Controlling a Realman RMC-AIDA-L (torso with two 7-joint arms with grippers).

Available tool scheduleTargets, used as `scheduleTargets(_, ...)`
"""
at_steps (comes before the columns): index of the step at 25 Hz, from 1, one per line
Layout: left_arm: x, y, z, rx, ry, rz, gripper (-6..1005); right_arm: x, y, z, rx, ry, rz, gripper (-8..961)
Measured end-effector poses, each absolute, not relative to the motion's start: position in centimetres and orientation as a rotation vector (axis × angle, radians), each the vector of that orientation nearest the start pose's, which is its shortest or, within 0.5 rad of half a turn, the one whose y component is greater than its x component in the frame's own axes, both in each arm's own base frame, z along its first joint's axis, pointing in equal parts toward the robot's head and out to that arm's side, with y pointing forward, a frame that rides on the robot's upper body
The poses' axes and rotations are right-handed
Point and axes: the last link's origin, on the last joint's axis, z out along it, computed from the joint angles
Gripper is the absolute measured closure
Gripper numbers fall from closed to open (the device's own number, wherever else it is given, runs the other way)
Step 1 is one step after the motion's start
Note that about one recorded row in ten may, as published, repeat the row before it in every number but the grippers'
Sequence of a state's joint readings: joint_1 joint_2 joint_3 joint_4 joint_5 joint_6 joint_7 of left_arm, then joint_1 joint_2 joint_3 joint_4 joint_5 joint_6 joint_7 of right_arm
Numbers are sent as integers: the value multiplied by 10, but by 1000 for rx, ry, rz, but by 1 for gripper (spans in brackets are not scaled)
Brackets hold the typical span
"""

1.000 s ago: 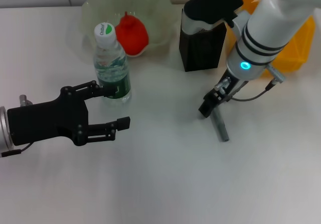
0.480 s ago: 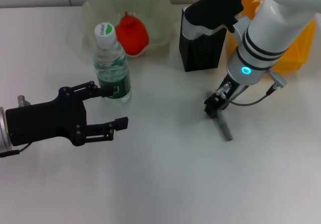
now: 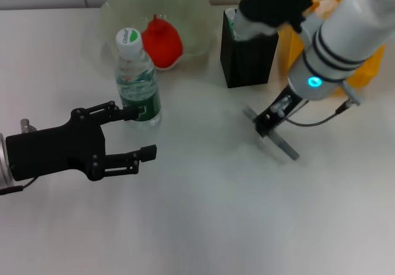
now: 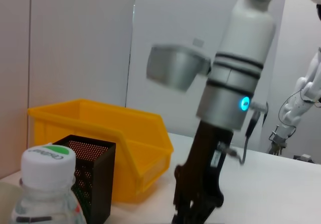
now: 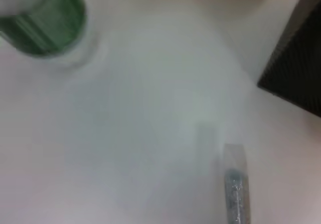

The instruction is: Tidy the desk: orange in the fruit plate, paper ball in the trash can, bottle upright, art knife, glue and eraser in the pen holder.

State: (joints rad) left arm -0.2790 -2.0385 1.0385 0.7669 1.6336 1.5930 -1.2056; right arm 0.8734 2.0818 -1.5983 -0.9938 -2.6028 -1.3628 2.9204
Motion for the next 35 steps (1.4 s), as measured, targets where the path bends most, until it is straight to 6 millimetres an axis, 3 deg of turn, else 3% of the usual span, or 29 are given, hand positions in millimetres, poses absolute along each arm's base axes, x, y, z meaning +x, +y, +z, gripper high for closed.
scheduleTargets(3,-277,278,7,-2723,-386,-806,155,138,382,-50,-2477,1060,-544,814)
scheduleTargets(6,-278,277,7,-2722,-392,-806,155,121,379,-22,-2484,991,-396,815)
scheduleTargets(7,-278,277,7,-2722,-392,-806,155,111,378,-4,-2467,932,-293,815)
scheduleTargets(9,-278,277,6,-2719,-394,-807,155,106,379,4,-2455,894,-240,815)
scheduleTargets(10,-279,276,7,-2703,-404,-815,155,97,382,20,-2416,805,-116,815)
scheduleTargets(15,-282,275,5,-2692,-435,-823,155,91,394,30,-2336,658,58,814)
scheduleTargets(22,-283,275,3,-2675,-462,-838,155,109,418,3,-2235,534,181,815)
scheduleTargets(35,-286,273,4,-2642,-468,-862,155,136,423,-43,-2183,502,259,818)
